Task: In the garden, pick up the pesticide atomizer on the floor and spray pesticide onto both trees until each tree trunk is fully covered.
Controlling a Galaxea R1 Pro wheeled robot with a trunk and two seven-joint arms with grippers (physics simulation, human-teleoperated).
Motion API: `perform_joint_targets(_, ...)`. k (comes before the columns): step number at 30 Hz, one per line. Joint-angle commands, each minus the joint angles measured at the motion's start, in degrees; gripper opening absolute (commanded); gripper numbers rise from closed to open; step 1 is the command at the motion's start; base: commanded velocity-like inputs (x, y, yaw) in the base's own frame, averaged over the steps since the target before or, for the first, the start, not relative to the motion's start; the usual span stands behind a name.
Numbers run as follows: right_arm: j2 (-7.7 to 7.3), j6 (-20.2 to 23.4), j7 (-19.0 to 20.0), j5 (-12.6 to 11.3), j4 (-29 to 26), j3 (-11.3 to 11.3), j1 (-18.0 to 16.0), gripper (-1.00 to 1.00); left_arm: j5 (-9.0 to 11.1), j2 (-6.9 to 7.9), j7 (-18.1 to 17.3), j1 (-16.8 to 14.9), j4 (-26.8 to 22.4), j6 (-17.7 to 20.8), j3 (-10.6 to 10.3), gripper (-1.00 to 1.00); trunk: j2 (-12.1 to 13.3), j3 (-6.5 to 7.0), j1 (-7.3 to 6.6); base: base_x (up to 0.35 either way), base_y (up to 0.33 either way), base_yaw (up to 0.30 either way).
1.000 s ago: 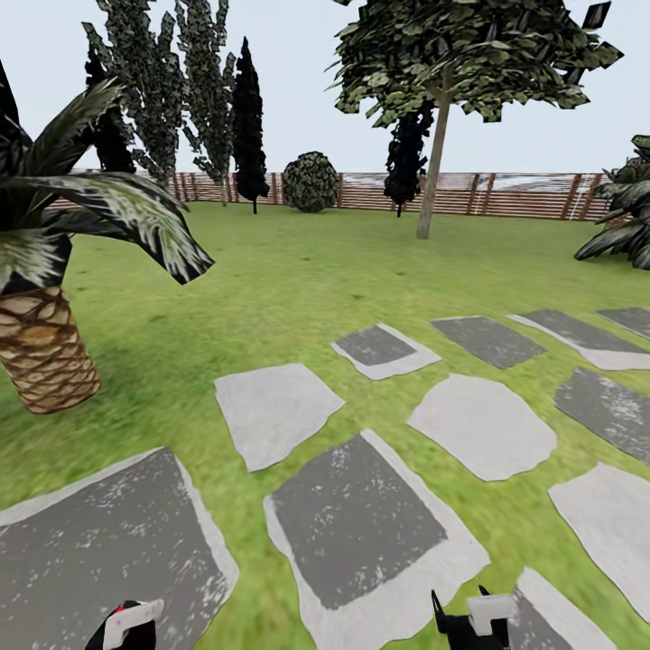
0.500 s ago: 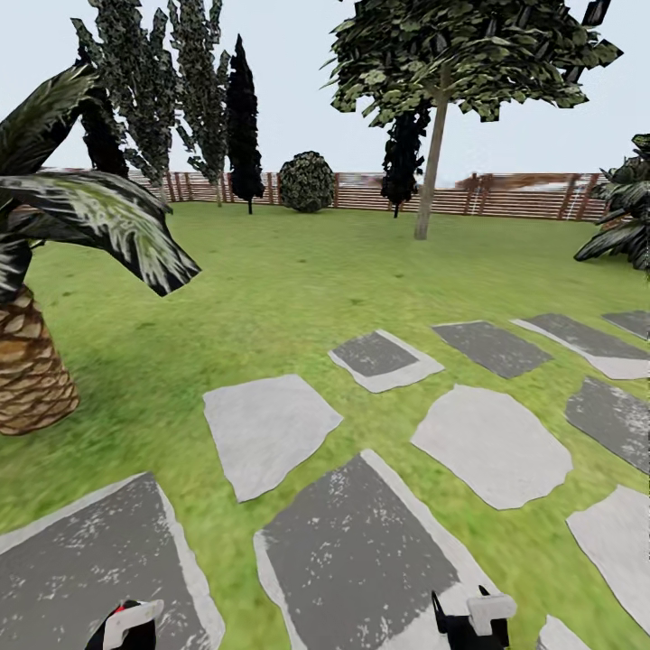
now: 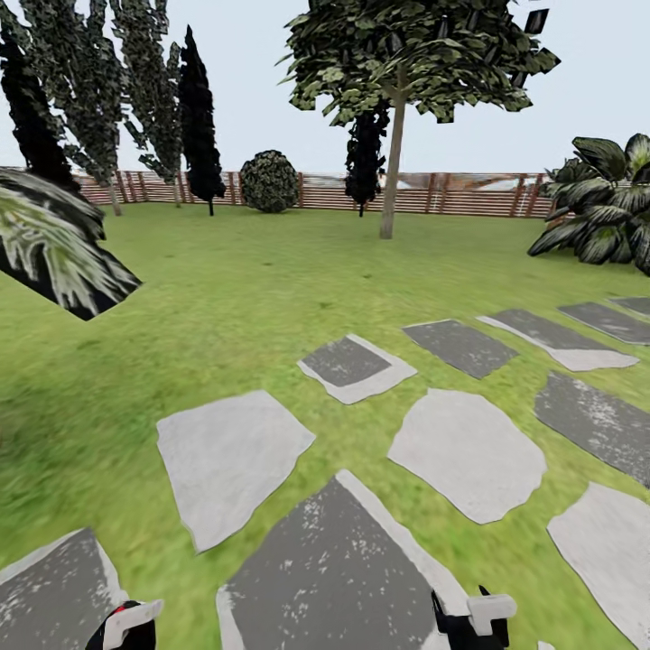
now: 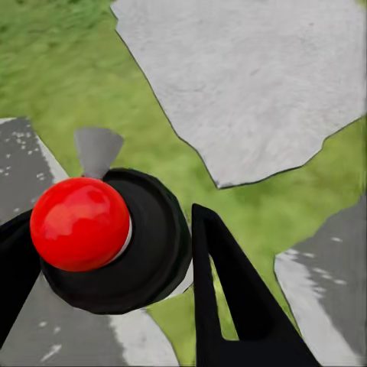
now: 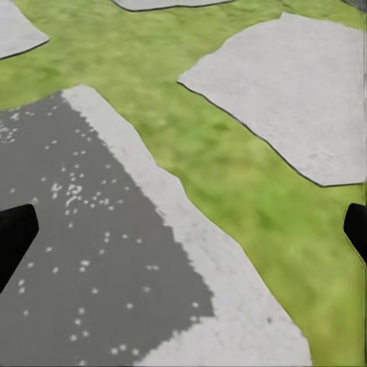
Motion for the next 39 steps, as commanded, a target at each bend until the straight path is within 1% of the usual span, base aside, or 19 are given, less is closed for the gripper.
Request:
perform_joint_targets(1, -0.03, 0.0, 0.0, 0.0, 0.0, 0.0, 0.0, 1.00, 0.0, 0.00, 0.0, 0.0, 0.0, 0.0, 0.0, -1.00, 0.0, 0.00, 0.00, 0.340, 0.000, -0.243)
perform_joint_targets(11, 0.01, 0.0, 0.0, 0.0, 0.0, 0.0, 0.0, 1.00, 0.0, 0.00, 0.0, 0.0, 0.0, 0.0, 0.0, -1.00, 0.0, 0.00, 0.00, 0.340, 0.000, -0.203)
perform_joint_targets(39, -0.06, 0.0, 0.0, 0.0, 0.0, -0.1, 0.0, 1.00, -0.1, 0.09, 0.0, 0.0, 0.0, 0.0, 0.0, -1.00, 0.0, 0.00, 0.00, 0.340, 0.000, -0.005)
